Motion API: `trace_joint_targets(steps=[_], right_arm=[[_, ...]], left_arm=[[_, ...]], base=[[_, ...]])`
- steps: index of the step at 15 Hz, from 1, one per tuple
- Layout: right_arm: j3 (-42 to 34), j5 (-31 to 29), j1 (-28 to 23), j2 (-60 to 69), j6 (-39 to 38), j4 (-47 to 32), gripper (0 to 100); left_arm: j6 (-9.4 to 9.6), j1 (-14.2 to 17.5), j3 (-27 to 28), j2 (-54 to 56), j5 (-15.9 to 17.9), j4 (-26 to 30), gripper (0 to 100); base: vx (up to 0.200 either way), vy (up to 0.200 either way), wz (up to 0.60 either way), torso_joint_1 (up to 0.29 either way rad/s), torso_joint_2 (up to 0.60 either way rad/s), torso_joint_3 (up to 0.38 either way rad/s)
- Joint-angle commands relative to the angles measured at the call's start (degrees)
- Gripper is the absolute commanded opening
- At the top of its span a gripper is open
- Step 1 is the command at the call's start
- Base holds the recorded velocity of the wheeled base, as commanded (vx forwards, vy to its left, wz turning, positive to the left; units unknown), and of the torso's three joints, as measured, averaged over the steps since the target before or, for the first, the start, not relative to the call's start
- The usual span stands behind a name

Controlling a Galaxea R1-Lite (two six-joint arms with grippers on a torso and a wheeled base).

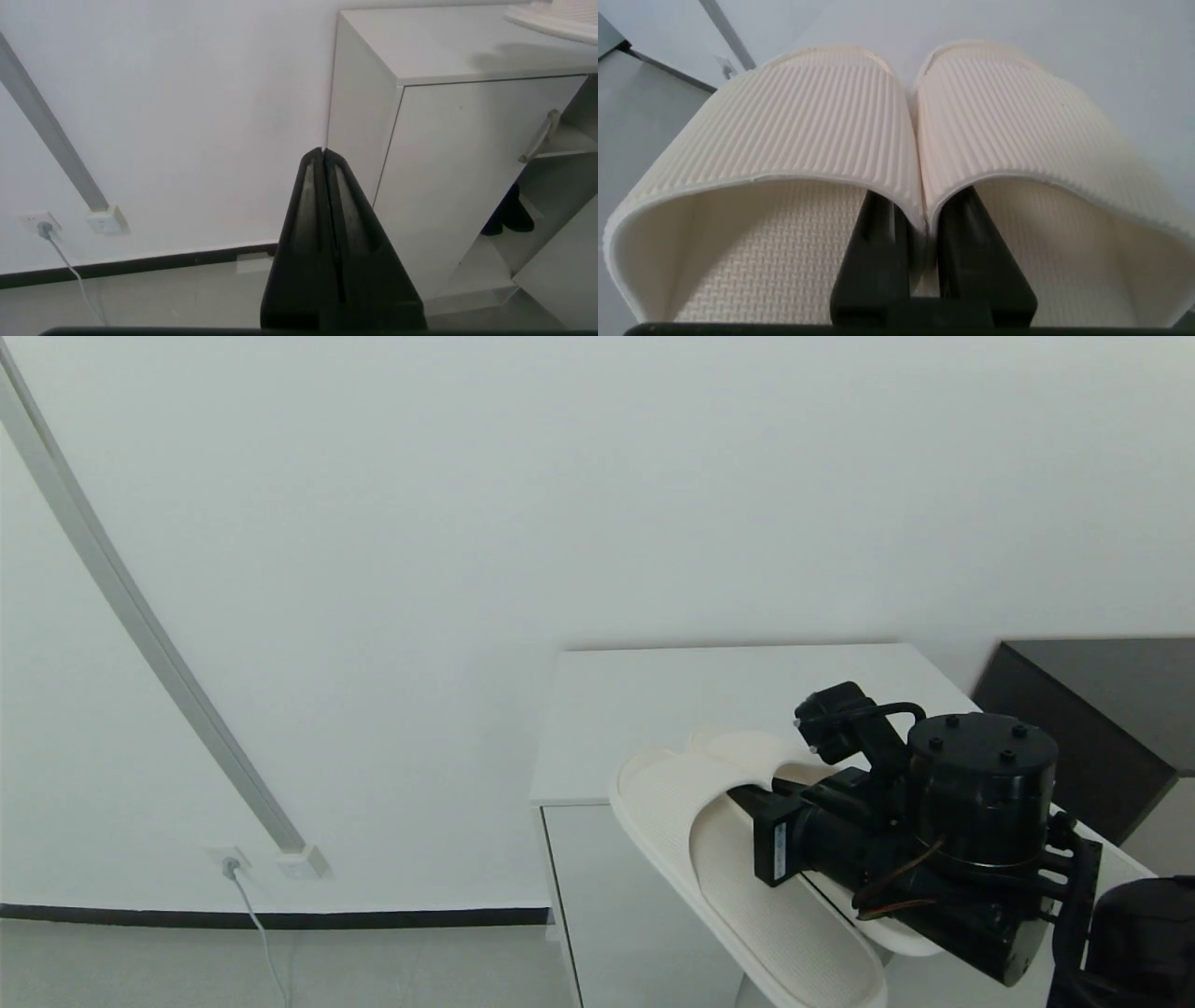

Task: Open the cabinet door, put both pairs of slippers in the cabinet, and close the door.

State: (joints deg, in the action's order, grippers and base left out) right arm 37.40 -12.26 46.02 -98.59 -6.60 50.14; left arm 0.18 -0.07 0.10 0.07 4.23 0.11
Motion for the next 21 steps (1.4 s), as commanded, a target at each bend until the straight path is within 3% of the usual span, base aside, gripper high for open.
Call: trace_joint_targets(steps=[1, 6, 21], right_arm=[[0.0, 0.0, 0.1, -0.2, 0.0, 0.0, 0], [-1.1, 0.0, 0.2, 0.1, 0.0, 0.1, 0], [-2.4, -0.1, 1.4, -0.7, 0.0, 1.5, 0]], left_arm=[[-0.01, 0.0, 0.0, -0.1, 0.0, 0.0, 0], [-0.01, 0.0, 0.0, -0.1, 0.0, 0.0, 0], [-0.01, 0.0, 0.0, -0.1, 0.0, 0.0, 0]], base=[[-0.200, 0.000, 0.00, -0.007, 0.00, 0.007], [-0.200, 0.000, 0.00, -0.002, 0.00, 0.003], [0.000, 0.000, 0.00, 0.000, 0.00, 0.000]])
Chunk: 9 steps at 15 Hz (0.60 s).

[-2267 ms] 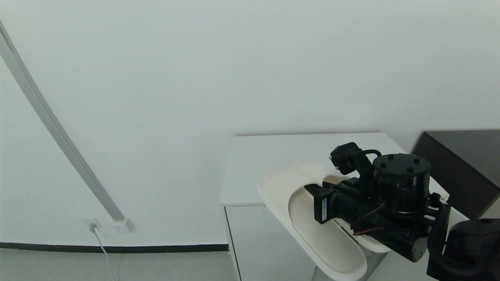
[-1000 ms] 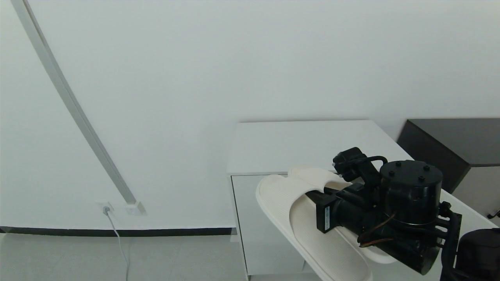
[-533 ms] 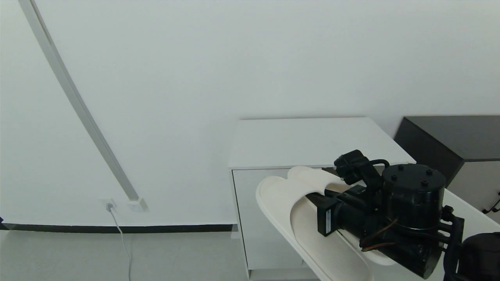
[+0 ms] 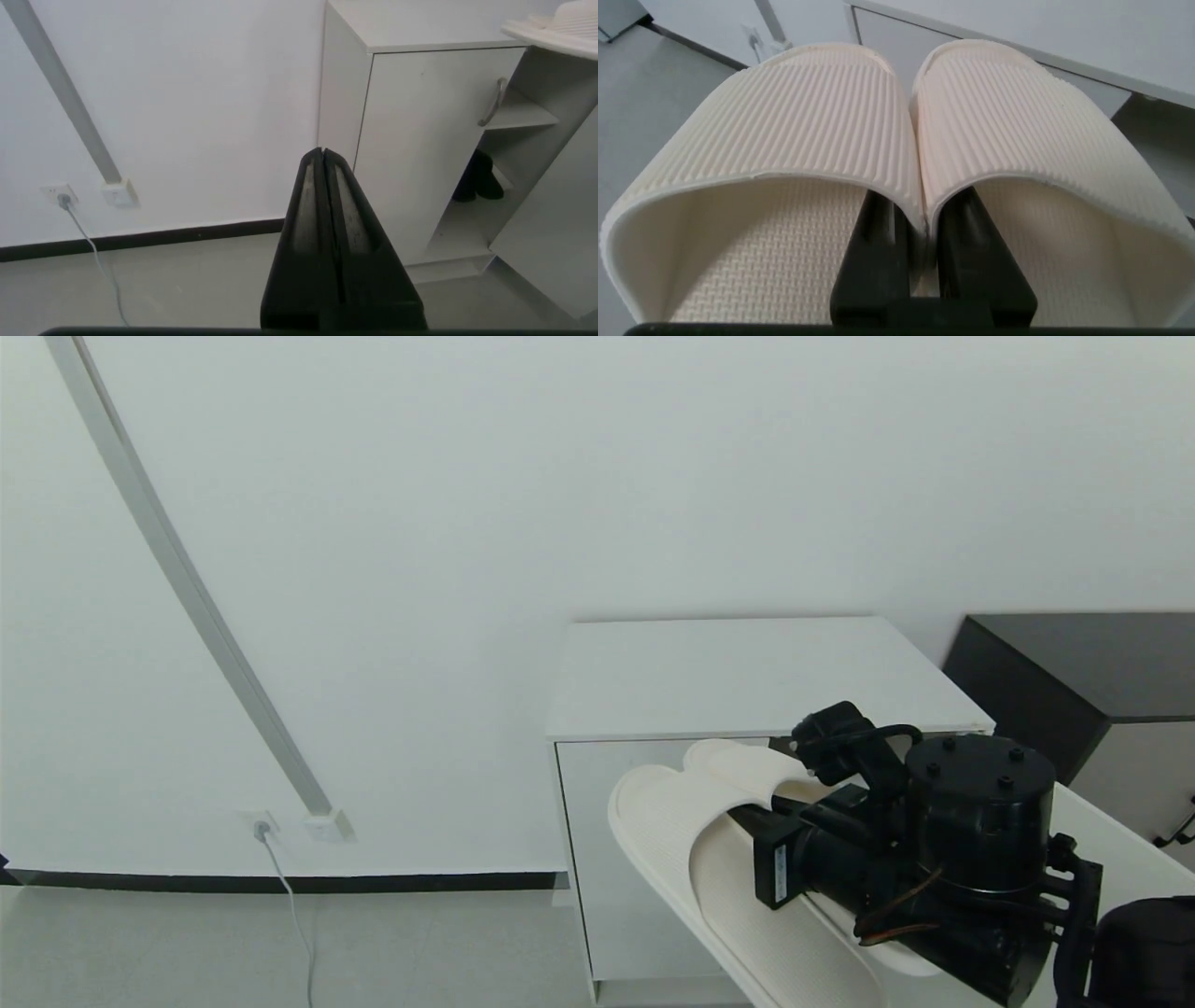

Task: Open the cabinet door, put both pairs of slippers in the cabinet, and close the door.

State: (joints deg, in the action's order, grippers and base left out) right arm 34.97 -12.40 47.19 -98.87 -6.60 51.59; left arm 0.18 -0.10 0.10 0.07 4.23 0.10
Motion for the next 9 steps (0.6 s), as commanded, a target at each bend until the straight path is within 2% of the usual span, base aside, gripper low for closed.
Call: trace_joint_targets(steps=[1, 9], right_arm=[[0.0, -0.1, 0.4, -1.0, -0.1, 0.0, 0], [-0.3, -0.3, 0.5, -0.7, -0.1, 1.0, 0]], left_arm=[[-0.01, 0.0, 0.0, -0.1, 0.0, 0.0, 0], [-0.01, 0.0, 0.0, -0.1, 0.1, 0.0, 0]], base=[[0.000, -0.200, 0.00, -0.002, 0.00, 0.002], [0.000, -0.200, 0.00, 0.004, 0.00, 0.006]])
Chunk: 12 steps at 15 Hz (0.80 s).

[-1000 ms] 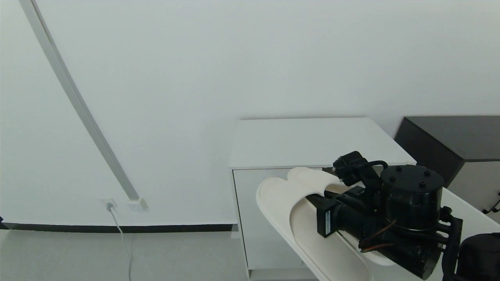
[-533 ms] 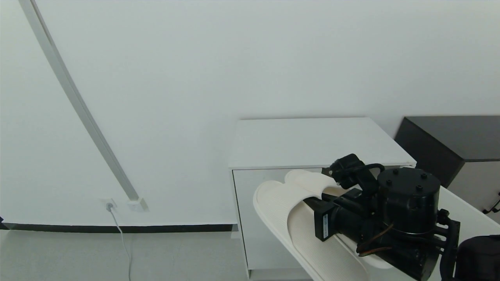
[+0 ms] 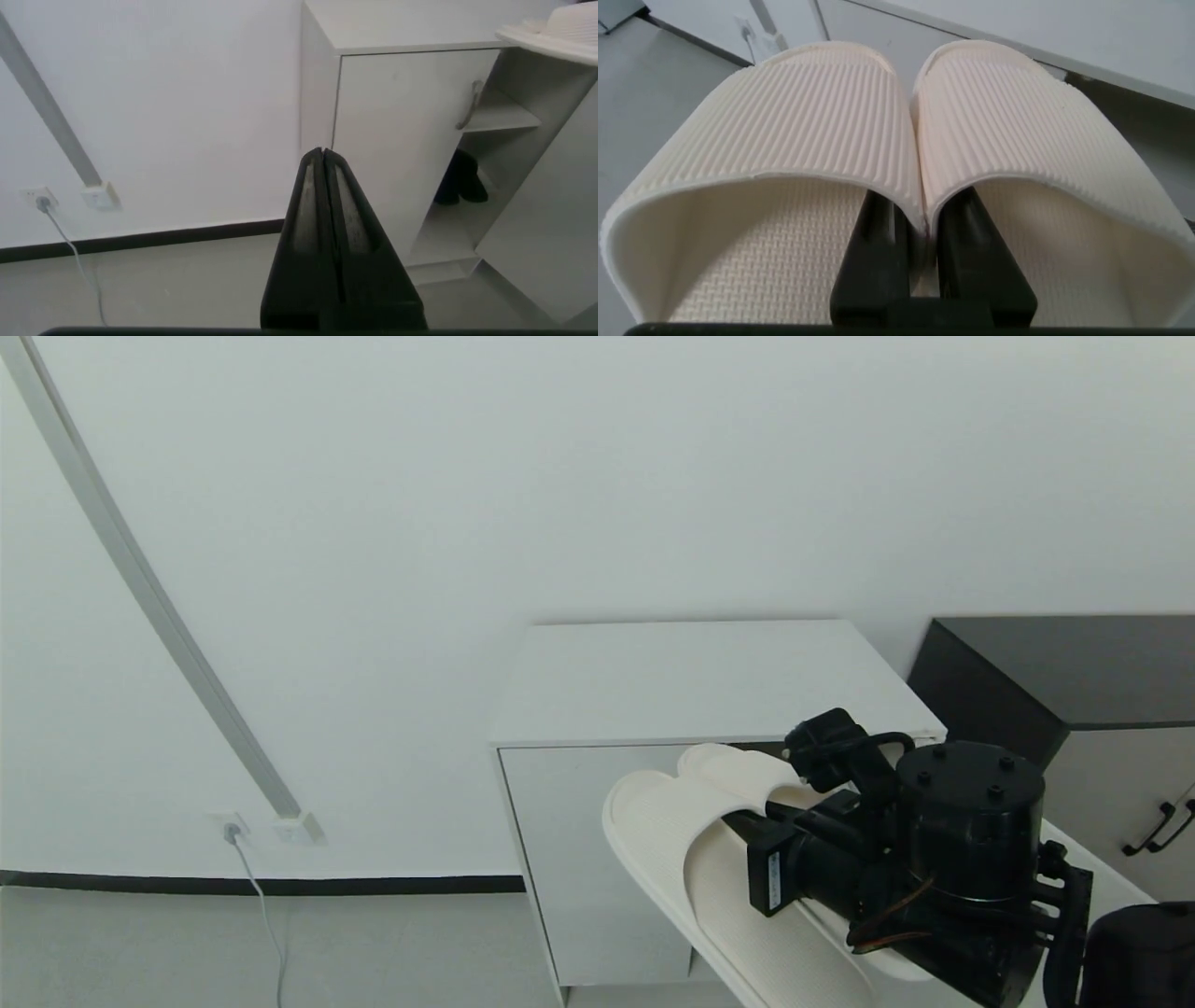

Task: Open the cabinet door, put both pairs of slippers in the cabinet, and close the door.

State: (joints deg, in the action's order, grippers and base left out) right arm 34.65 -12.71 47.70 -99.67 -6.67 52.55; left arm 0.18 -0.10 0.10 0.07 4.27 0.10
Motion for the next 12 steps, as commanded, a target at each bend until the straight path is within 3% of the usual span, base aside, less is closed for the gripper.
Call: trace_joint_targets(steps=[1, 9, 12], right_arm=[[0.0, 0.1, 0.0, 0.1, 0.0, 0.0, 0], [-0.8, 0.1, -0.1, -0.6, 0.1, 0.0, 0], [-0.8, 0.0, -0.2, -1.5, 0.1, 0.0, 0]], left_arm=[[-0.01, 0.0, 0.0, -0.1, 0.0, 0.0, 0], [-0.01, 0.0, 0.0, -0.1, 0.0, 0.0, 0], [0.08, 0.0, 0.0, -0.1, 0.0, 0.0, 0]], base=[[0.000, -0.200, 0.00, 0.007, 0.00, -0.002], [0.000, -0.200, 0.00, 0.004, 0.00, 0.003], [0.000, 0.000, 0.00, 0.000, 0.00, 0.000]])
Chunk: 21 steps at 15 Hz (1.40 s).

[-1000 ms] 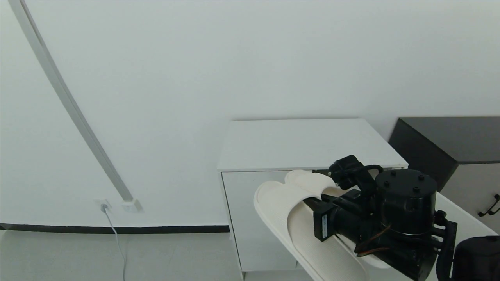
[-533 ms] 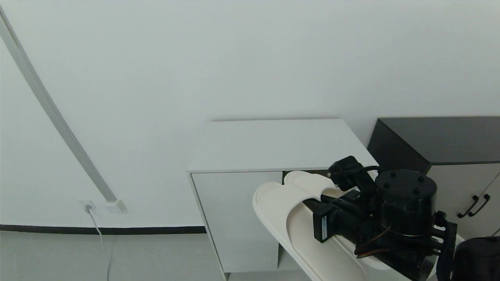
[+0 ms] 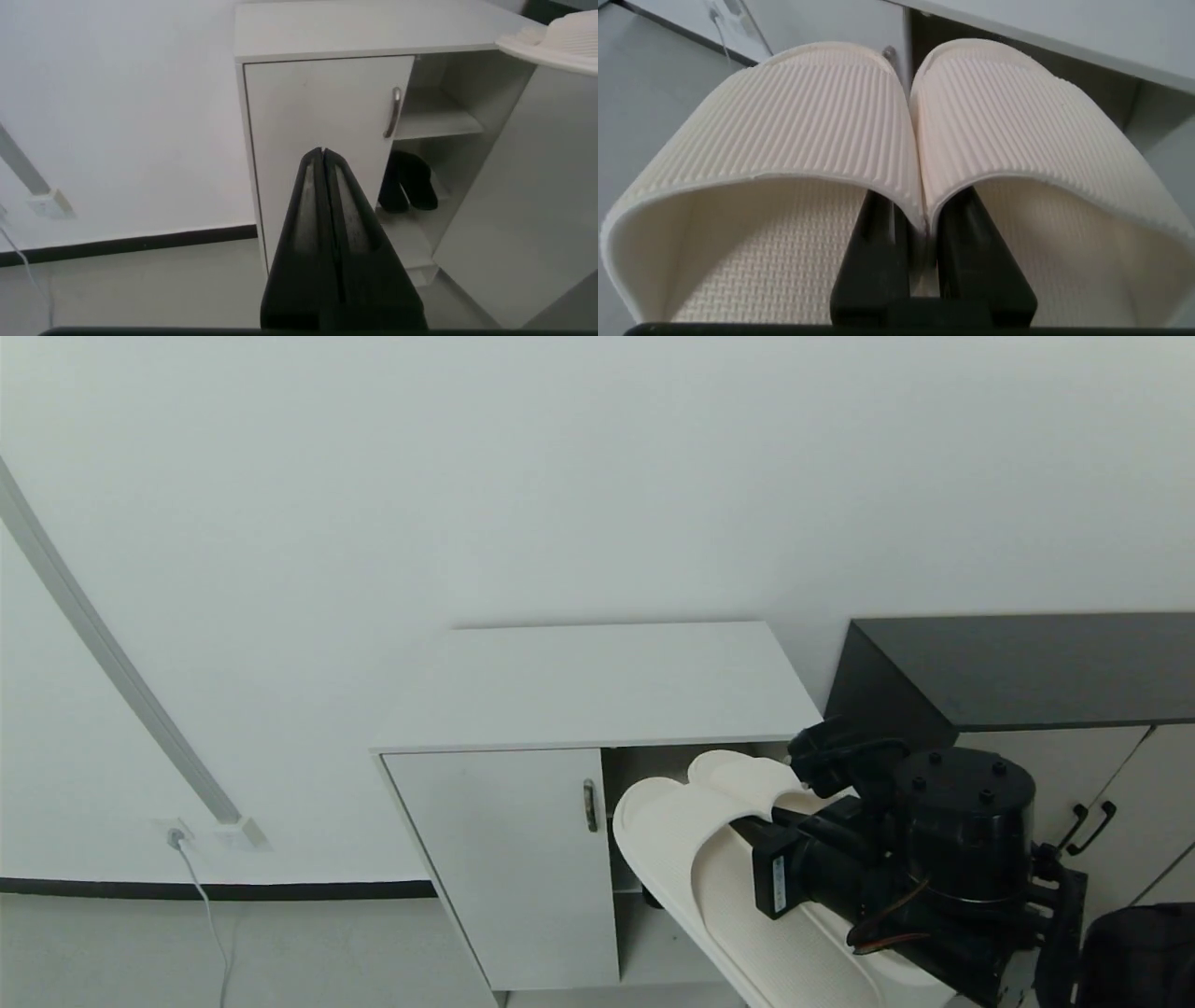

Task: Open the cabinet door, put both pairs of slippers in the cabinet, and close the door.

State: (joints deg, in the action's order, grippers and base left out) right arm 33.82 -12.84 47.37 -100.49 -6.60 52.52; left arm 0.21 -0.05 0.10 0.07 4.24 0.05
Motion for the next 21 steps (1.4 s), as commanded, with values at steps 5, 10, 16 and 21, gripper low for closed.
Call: trace_joint_targets(steps=[5, 10, 16, 21], right_arm=[[0.1, 0.1, 0.1, -1.0, -0.1, 0.1, 0], [0.1, 0.1, 0.1, -1.1, -0.1, 0.1, 0], [-0.2, -0.5, 0.1, -2.9, 0.0, 4.5, 0], [0.1, -1.9, 0.1, -4.7, 0.0, 5.1, 0]], left_arm=[[-0.03, 0.0, 0.0, -0.1, 0.0, 0.0, 0], [-0.03, 0.0, 0.0, -0.1, 0.0, 0.0, 0], [-0.03, 0.0, 0.0, -0.1, 0.1, 0.0, 0], [-0.03, 0.0, 0.0, -0.1, 0.0, 0.0, 0]], base=[[0.000, 0.000, 0.00, 0.000, 0.00, 0.000], [0.000, 0.000, 0.00, 0.000, 0.00, 0.000], [0.000, 0.000, 0.00, 0.000, 0.00, 0.000], [0.000, 0.000, 0.00, 0.000, 0.00, 0.000]])
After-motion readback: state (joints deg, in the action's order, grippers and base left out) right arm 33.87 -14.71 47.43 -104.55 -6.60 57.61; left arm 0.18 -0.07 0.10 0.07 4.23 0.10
